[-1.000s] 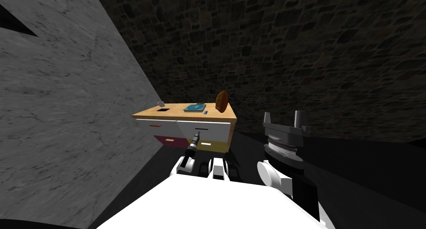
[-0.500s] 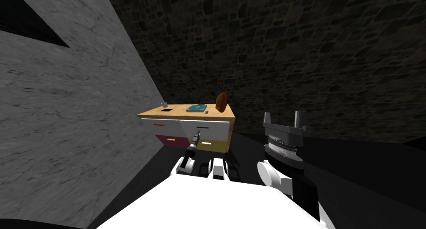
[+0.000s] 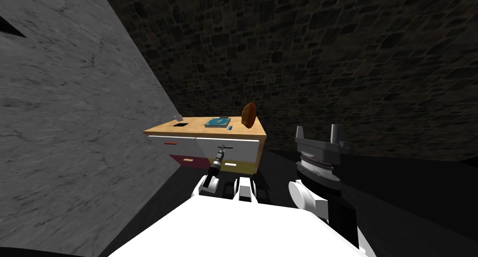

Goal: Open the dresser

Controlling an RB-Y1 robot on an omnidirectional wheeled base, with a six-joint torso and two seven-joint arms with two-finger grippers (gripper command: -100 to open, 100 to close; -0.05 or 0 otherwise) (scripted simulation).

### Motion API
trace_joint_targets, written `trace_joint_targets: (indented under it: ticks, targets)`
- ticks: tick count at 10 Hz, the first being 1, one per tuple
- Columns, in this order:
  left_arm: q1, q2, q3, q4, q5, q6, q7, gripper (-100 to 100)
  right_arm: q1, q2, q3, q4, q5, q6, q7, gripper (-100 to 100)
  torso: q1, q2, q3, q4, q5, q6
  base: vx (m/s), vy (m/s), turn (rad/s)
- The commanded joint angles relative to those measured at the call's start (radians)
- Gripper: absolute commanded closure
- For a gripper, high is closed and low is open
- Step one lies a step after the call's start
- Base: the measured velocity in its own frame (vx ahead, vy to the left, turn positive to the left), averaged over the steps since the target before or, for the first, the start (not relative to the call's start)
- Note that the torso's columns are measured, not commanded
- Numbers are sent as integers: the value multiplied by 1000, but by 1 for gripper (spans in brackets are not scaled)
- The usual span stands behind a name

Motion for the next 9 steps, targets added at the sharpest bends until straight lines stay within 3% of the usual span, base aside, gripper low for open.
trace_joint_targets:
  ticks: [1,5,6,9]
  targets:
    - [13,5,-6,-19,-2,6,5,100,0,0,0,0,0,0,0,0,0,-1,-1,0,0,0,-124,2,34]
    - [26,9,-12,-38,-3,12,9,100,0,0,0,0,0,0,0,0,0,-5,-3,-1,0,0,-155,-4,13]
    - [19,4,-7,-15,-2,-2,5,-100,0,0,0,0,0,0,0,0,0,-11,-6,-3,0,0,67,-5,-23]
    - [10,-2,-1,15,0,-23,-2,-100,0,0,0,0,0,0,0,0,0,-12,-7,-3,0,0,165,-2,-12]
